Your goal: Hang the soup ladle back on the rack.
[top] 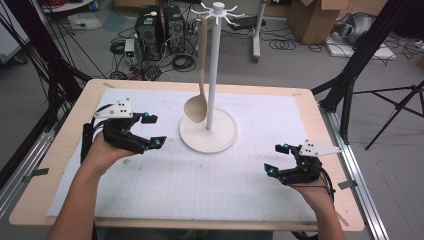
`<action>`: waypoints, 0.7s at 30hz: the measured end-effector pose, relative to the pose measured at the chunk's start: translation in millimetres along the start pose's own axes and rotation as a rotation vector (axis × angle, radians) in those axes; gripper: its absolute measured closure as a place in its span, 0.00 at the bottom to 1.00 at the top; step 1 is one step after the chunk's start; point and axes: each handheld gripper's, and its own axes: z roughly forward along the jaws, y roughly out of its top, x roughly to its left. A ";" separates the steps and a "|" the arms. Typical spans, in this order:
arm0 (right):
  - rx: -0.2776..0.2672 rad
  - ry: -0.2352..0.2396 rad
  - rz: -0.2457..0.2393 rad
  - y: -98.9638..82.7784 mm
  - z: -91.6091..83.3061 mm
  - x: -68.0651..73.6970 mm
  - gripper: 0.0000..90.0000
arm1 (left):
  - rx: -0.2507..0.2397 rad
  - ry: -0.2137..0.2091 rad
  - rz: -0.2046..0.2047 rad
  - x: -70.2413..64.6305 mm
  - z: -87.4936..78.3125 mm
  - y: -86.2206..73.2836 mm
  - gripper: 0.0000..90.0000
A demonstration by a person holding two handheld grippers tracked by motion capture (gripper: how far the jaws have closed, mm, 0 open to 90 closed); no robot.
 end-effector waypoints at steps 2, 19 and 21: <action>-0.001 0.002 0.001 -0.1 0.5 0.0 0.16 | -0.001 -0.003 -0.011 -2.2 3.1 -9.4 0.21; 0.016 0.002 0.013 -4.9 7.4 -3.9 0.16 | 0.010 0.029 -0.040 -8.7 15.1 -48.8 0.20; 0.015 -0.003 0.016 -4.8 6.9 -3.9 0.16 | 0.016 0.033 -0.038 -10.0 17.1 -50.3 0.20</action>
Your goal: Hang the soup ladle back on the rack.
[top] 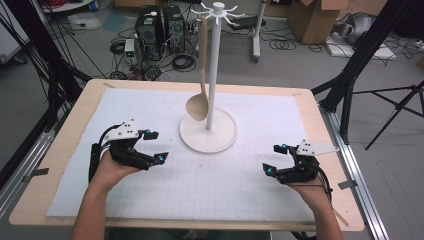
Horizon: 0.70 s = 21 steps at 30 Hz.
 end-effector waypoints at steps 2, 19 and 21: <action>0.000 0.000 0.001 0.0 -0.3 0.2 0.16 | 0.006 -0.013 -0.002 -0.3 2.0 -2.4 0.19; -0.008 0.000 0.008 0.5 -2.7 0.2 0.16 | 0.018 -0.040 -0.019 0.6 4.1 -9.3 0.20; -0.010 -0.002 0.004 0.5 -2.5 -0.1 0.16 | 0.022 -0.044 -0.018 0.8 4.9 -10.2 0.20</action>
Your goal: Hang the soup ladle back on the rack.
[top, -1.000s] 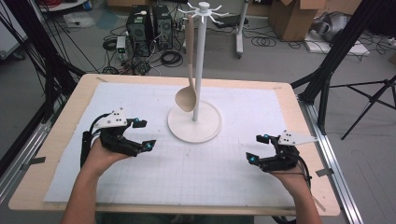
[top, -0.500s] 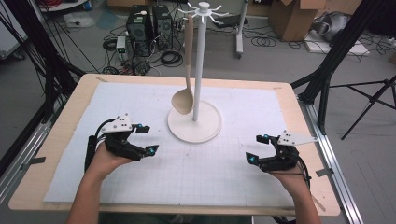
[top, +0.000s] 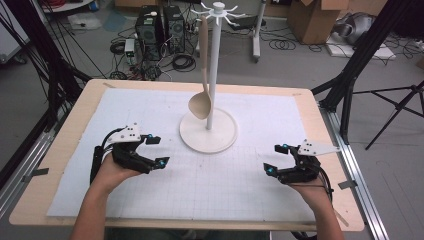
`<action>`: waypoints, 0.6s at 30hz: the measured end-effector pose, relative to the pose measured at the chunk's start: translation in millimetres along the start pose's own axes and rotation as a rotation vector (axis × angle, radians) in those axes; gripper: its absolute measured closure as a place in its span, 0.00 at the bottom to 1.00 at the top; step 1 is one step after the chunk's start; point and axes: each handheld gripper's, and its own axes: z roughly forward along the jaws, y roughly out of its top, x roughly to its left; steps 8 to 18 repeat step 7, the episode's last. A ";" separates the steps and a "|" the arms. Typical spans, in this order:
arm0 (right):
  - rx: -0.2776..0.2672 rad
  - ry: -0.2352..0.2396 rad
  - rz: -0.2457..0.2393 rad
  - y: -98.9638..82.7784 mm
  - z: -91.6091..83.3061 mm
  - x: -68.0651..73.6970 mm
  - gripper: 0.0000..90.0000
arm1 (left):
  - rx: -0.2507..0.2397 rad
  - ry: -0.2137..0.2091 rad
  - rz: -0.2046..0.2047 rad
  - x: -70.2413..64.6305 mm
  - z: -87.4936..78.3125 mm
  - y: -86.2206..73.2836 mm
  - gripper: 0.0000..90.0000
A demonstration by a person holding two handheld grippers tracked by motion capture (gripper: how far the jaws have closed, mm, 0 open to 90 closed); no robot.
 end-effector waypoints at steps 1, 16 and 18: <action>0.004 0.000 0.000 -0.1 0.0 0.0 0.16 | 0.000 0.000 -0.001 0.2 0.2 -0.2 0.20; 0.016 0.002 0.003 -0.8 2.5 0.4 0.16 | 0.015 -0.002 -0.030 3.3 0.7 -2.4 0.19; 0.016 0.002 0.003 -0.8 2.5 0.4 0.16 | 0.015 -0.002 -0.030 3.3 0.7 -2.4 0.19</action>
